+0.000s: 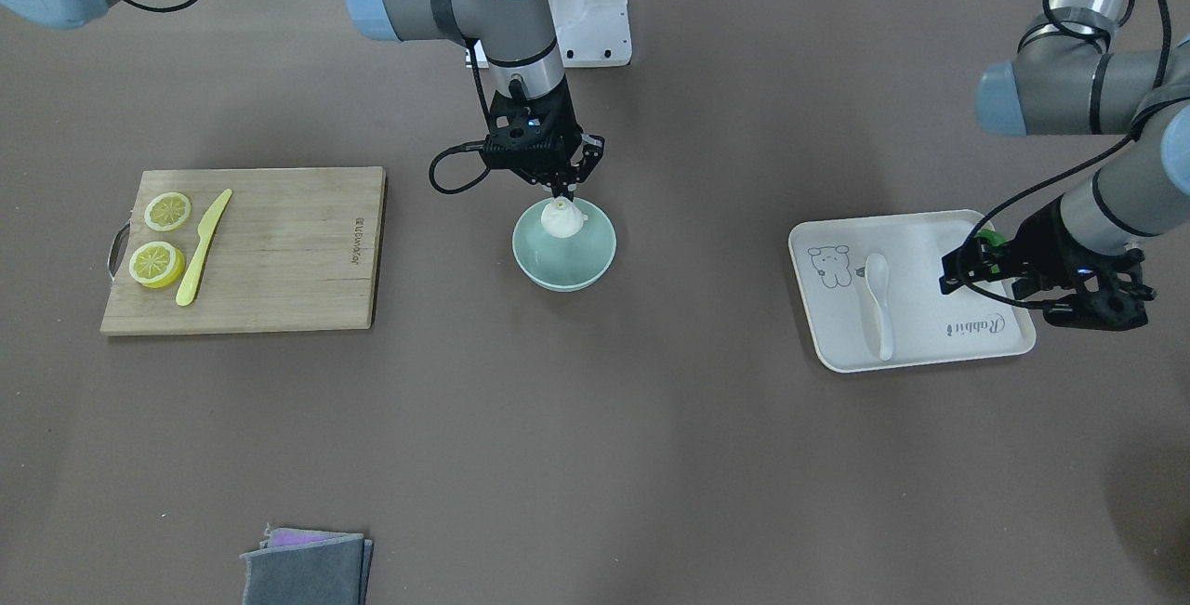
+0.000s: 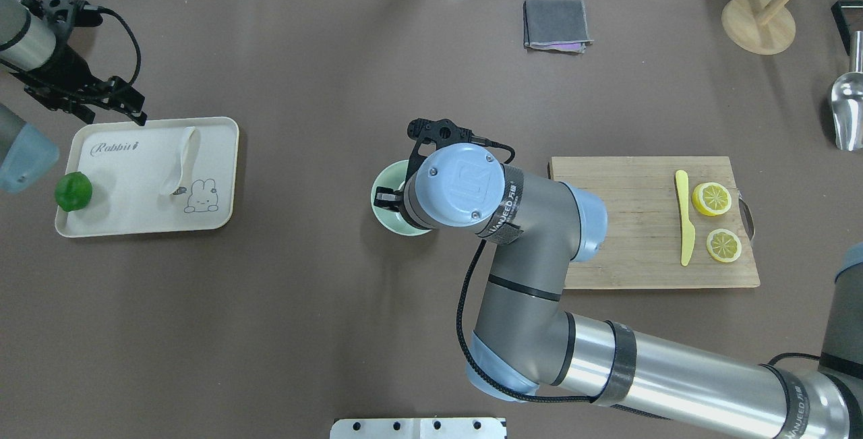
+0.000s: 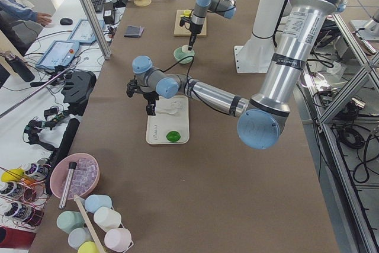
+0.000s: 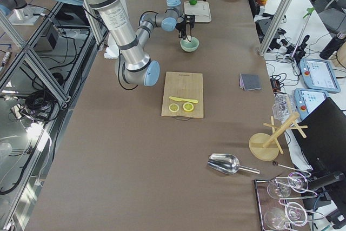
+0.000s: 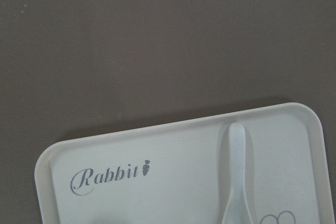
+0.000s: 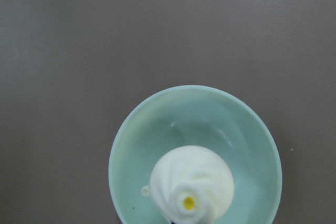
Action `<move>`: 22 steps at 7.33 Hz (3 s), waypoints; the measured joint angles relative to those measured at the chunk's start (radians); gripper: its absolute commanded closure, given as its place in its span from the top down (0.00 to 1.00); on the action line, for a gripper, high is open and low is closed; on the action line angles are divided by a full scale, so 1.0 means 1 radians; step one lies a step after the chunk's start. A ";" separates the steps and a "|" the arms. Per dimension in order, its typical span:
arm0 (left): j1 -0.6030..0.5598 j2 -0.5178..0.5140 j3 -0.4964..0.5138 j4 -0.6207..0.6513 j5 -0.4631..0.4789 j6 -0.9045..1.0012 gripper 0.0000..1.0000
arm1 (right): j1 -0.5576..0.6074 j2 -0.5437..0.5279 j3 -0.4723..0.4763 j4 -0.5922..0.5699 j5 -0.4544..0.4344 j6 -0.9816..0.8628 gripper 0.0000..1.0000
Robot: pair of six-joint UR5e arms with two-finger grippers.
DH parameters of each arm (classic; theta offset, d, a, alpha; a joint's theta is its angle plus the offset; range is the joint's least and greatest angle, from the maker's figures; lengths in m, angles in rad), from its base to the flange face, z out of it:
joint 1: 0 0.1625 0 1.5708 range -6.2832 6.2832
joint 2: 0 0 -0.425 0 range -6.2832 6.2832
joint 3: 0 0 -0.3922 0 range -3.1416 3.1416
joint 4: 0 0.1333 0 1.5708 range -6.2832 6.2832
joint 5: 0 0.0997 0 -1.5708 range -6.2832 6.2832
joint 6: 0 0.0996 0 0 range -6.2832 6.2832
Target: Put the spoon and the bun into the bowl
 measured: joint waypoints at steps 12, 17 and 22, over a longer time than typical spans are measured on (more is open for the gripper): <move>0.155 -0.042 0.115 -0.119 0.121 -0.070 0.00 | 0.200 -0.273 0.228 0.007 0.207 -0.140 1.00; 0.165 -0.154 0.068 -0.111 0.110 -0.208 0.00 | 0.308 -0.396 0.309 0.006 0.312 -0.249 1.00; 0.382 -0.402 0.046 -0.114 0.224 -0.609 0.00 | 0.495 -0.536 0.315 0.012 0.457 -0.500 1.00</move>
